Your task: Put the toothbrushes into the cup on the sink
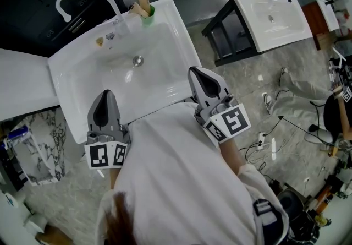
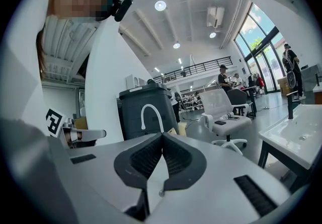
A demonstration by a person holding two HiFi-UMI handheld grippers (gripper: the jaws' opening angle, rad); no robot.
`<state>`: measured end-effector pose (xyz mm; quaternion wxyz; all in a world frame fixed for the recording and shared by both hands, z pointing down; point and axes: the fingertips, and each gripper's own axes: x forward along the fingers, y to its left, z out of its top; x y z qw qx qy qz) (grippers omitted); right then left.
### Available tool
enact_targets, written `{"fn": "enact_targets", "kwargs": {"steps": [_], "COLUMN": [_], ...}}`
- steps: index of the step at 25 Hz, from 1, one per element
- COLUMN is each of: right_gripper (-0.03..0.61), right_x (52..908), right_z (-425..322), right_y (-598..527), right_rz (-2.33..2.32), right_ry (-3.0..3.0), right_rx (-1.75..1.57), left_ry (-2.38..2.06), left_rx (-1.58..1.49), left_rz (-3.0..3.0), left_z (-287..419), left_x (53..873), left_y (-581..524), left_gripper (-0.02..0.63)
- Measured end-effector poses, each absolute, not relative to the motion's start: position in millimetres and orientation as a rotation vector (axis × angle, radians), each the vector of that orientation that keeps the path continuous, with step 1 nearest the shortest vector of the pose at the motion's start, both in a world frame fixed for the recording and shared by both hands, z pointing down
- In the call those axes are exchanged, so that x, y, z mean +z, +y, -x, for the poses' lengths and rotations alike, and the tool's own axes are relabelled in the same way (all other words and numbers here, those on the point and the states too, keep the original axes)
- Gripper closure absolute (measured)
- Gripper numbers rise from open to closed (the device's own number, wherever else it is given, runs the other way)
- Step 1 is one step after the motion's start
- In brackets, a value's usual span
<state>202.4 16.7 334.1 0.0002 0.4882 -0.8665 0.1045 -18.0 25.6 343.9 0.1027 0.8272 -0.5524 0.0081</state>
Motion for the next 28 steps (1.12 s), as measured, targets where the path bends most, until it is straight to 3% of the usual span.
{"fn": "enact_targets", "kwargs": {"steps": [28], "right_gripper": [0.566], "right_x": [336], "right_z": [-207], "right_y": [28], "right_rz": [-1.518], "right_ry": [-2.731], "right_rx": [0.323], "left_ry": [-1.635], "left_rx": [0.024], "left_rz": [-2.441], "left_z": [11], "left_x": [345], "left_y": [38], "left_gripper": [0.600]}}
